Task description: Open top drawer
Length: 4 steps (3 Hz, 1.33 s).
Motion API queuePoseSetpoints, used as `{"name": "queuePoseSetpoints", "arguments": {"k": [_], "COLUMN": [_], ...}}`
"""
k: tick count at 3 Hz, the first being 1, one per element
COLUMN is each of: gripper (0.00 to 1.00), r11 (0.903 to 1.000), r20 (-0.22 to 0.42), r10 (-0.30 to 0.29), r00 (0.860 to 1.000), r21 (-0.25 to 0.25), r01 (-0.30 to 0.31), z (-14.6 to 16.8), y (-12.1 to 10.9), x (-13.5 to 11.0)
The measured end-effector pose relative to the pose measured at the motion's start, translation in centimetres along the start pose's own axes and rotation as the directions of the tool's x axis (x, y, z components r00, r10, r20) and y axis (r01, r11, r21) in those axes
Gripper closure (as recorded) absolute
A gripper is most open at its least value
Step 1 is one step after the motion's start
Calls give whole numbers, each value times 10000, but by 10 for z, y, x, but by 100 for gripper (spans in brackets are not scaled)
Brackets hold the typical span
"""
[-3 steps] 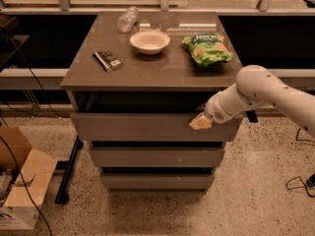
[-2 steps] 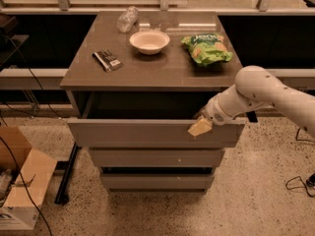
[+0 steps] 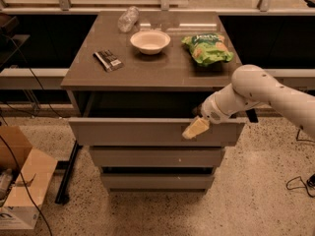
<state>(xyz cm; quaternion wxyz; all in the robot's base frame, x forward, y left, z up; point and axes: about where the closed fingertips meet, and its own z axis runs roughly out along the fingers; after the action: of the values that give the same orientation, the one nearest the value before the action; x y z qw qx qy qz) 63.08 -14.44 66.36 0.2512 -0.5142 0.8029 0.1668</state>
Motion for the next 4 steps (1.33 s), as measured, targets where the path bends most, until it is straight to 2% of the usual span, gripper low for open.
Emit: {"name": "queuePoseSetpoints", "arguments": {"k": [1,2,3,4], "gripper": [0,0,18,48], "r11": [9992,9939,9875,9812], "r20": [-961,-2214,-3480,-4357], "r10": [-390,-1078,-1535,-1803], "r00": [9946,9692,9248,8818], "r21": [-51,-463,-878,-1429], "r01": [387,1000,1309,1300], "z": [-6,-32,-58,-68], "y": [10,45,89,141], "x": [5,29,57,89]}}
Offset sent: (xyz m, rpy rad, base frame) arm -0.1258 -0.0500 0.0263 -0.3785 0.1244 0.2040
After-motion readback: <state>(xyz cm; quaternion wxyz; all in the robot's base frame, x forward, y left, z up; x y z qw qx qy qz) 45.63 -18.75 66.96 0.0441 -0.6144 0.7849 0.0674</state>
